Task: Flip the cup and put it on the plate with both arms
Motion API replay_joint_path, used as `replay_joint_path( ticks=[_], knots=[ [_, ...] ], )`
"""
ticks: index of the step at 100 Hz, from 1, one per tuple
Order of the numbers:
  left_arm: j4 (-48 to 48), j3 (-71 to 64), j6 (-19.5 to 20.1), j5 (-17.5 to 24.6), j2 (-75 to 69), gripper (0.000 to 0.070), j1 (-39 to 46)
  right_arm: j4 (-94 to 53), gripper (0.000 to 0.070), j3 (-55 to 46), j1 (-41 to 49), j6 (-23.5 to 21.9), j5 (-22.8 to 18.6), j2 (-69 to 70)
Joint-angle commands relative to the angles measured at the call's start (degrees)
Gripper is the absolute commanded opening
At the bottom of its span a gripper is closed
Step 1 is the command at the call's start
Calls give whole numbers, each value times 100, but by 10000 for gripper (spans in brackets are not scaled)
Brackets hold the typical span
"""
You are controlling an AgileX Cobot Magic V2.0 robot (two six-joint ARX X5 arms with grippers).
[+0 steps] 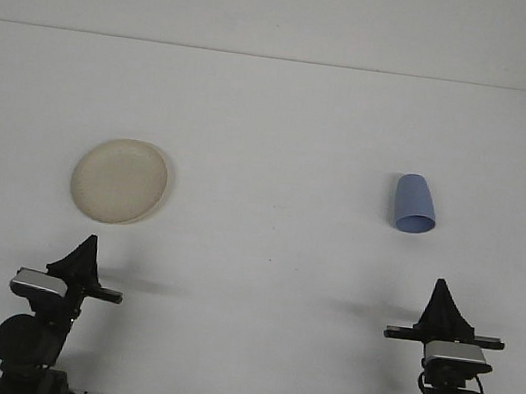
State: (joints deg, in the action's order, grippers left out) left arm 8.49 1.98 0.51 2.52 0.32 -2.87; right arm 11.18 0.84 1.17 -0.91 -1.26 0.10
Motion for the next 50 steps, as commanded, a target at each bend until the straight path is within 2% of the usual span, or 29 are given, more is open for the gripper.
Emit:
replay_joint_path(
  ticks=[1,27,50],
  knots=[
    [61,-116,-9,7,-13,12,2,83,0,-11,7,-81,20,-2],
    [59,-116,-9,7,-13,12,2,61,0,37,7,-52,15,-2],
    [59,-116,-9,7,-13,12,0,-352,0,623,7,35,-22,2]
  ],
)
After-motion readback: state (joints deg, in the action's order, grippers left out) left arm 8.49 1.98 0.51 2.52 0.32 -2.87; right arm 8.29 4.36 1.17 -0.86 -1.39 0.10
